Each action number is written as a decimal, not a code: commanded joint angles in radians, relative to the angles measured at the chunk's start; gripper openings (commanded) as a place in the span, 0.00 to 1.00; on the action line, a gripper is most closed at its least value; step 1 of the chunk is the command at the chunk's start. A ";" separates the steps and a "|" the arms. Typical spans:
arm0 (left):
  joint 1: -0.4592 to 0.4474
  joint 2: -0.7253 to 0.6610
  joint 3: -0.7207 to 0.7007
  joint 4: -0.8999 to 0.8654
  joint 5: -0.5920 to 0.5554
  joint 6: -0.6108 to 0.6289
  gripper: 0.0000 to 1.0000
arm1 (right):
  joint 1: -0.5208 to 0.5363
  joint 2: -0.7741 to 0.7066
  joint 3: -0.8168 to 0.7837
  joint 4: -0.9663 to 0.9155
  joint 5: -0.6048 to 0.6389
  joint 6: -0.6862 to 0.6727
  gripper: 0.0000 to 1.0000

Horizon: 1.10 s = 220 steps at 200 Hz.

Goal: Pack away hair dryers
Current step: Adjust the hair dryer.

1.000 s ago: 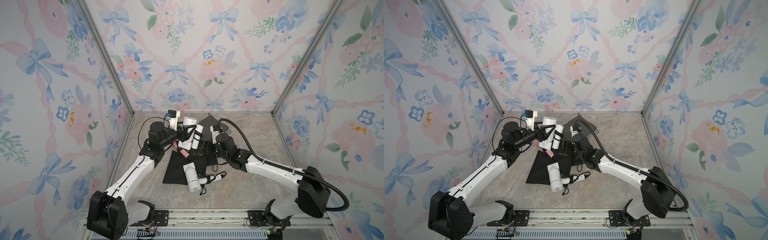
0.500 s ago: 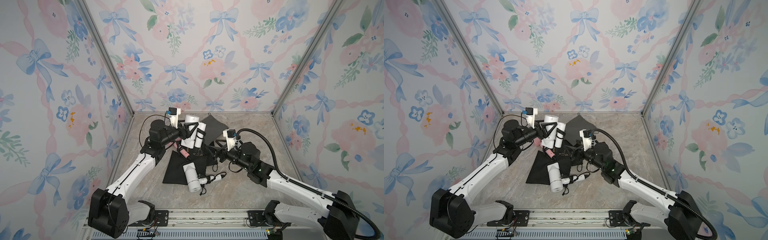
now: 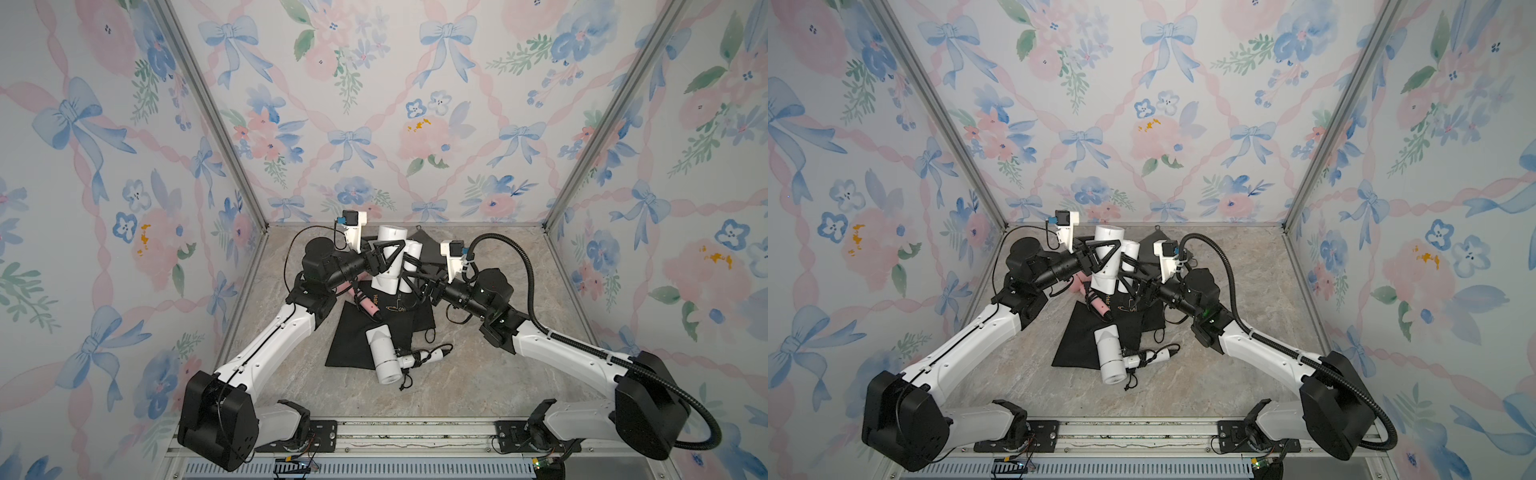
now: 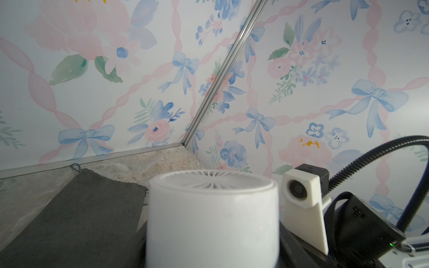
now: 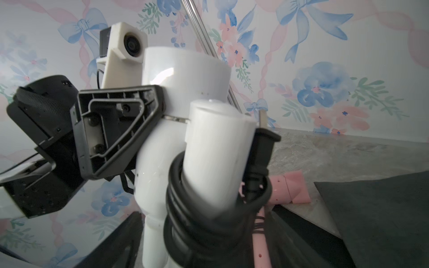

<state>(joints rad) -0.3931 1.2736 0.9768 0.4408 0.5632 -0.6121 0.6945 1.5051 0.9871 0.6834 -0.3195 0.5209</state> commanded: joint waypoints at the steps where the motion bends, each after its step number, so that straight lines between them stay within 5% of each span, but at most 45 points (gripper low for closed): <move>1: -0.008 -0.010 0.033 0.084 0.013 -0.022 0.22 | -0.007 0.044 0.051 0.096 -0.045 0.062 0.72; 58: -0.011 0.013 0.035 0.124 0.006 -0.038 0.23 | -0.003 0.079 0.066 0.140 -0.062 0.130 0.40; 77: -0.012 0.024 0.038 0.137 0.004 -0.042 0.33 | -0.004 0.077 0.075 0.147 -0.058 0.138 0.28; 126: -0.003 0.024 0.033 0.138 -0.021 -0.009 0.77 | -0.020 0.045 0.075 0.148 0.032 0.145 0.26; 168: 0.038 0.012 0.006 0.138 -0.024 -0.003 0.92 | -0.051 0.035 0.068 0.164 0.113 0.151 0.24; 220: 0.088 -0.002 -0.025 0.067 -0.045 0.039 0.93 | -0.102 0.047 0.058 0.135 0.180 0.154 0.20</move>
<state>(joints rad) -0.3256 1.2957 0.9771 0.5468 0.5385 -0.6209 0.6163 1.5532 1.0264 0.7612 -0.1871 0.6735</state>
